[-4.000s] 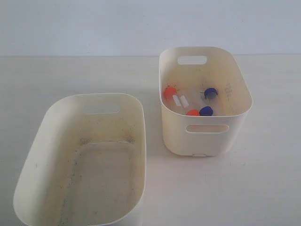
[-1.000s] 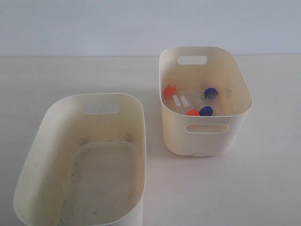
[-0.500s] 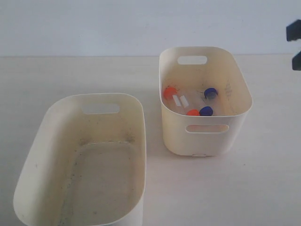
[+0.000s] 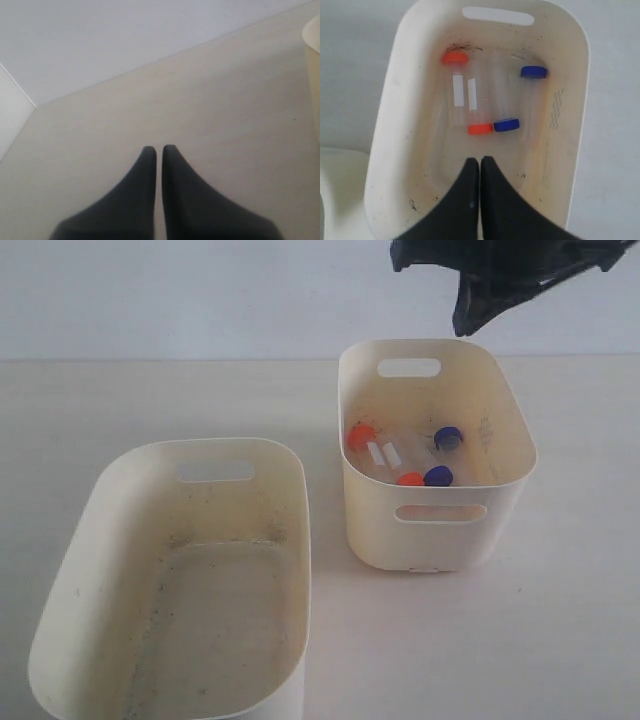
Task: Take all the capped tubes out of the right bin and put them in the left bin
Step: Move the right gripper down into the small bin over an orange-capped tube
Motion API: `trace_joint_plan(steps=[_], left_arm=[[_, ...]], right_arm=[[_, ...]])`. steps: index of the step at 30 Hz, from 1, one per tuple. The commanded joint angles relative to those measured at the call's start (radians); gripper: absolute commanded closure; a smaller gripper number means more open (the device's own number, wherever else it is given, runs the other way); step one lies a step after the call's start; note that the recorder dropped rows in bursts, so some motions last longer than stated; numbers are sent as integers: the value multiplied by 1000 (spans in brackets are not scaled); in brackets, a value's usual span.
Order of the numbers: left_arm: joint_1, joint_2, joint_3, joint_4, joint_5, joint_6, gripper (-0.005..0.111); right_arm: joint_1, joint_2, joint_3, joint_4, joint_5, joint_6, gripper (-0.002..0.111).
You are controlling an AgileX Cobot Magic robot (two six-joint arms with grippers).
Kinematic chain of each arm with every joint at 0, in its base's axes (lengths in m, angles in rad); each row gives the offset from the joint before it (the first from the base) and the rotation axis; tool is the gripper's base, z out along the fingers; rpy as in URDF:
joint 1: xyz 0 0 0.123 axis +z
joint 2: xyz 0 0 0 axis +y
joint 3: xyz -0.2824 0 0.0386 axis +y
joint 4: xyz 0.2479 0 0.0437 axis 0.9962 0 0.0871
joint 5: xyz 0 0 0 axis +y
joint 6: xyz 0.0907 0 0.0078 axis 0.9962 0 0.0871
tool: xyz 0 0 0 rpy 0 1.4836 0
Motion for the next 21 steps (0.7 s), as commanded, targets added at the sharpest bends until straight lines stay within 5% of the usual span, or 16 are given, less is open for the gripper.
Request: trace_joint_plan(steps=[1,21], left_arm=[[-5,0,-4,-3,-5,-10,102],[-5,0,-4,-3,-5,-10,102]], right_arm=[[5,140,-159,-32,56,52,109],[-49,382,-203,122,56,44,109]])
